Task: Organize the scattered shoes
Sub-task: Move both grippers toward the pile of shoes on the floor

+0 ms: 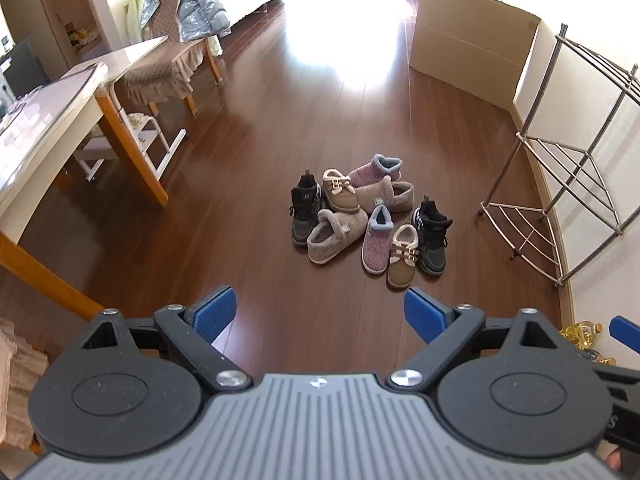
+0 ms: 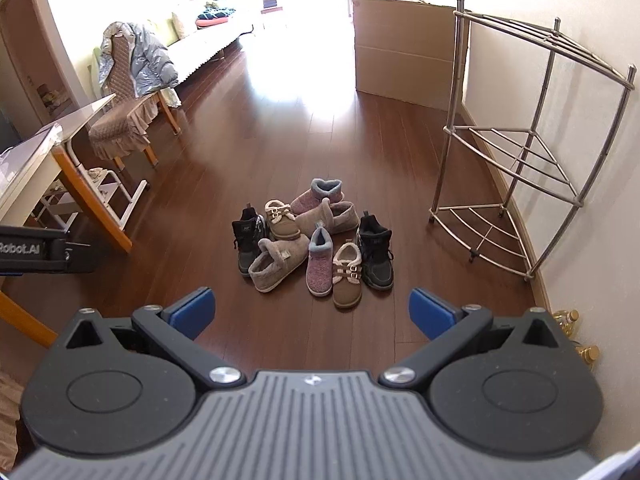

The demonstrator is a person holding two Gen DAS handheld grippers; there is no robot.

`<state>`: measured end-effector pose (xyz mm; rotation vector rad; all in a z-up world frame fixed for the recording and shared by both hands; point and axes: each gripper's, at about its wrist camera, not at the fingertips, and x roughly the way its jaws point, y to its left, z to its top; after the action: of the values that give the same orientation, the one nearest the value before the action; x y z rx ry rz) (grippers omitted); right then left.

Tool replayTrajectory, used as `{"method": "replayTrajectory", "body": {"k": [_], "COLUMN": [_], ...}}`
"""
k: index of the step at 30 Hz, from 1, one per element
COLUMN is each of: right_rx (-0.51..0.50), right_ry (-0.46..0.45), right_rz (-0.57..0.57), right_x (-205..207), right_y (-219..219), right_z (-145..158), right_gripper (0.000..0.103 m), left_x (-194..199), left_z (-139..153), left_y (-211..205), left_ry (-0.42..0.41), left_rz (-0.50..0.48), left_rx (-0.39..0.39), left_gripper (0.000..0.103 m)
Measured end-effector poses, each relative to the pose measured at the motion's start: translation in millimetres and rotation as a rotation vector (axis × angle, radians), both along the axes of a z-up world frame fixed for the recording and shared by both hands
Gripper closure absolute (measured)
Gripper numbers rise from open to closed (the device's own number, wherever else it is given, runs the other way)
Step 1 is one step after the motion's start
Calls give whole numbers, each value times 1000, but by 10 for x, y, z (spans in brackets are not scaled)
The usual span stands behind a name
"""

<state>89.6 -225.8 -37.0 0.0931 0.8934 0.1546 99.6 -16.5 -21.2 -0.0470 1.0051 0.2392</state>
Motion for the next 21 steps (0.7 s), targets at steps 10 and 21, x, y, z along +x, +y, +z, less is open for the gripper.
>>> {"method": "replayTrajectory", "body": {"k": [10, 21], "right_rx": [50, 53], "right_ry": [32, 69], "right_rz": [-122, -188], "right_x": [425, 607], "right_y": [652, 1256], "right_z": [71, -65], "right_gripper": [1, 1], "left_x": [414, 521], "left_z": [93, -250], "left_y": [605, 1188], "left_ry": [-6, 28], "left_rz": [-74, -158], "left_rx": [54, 39], "left_gripper": [10, 10]}}
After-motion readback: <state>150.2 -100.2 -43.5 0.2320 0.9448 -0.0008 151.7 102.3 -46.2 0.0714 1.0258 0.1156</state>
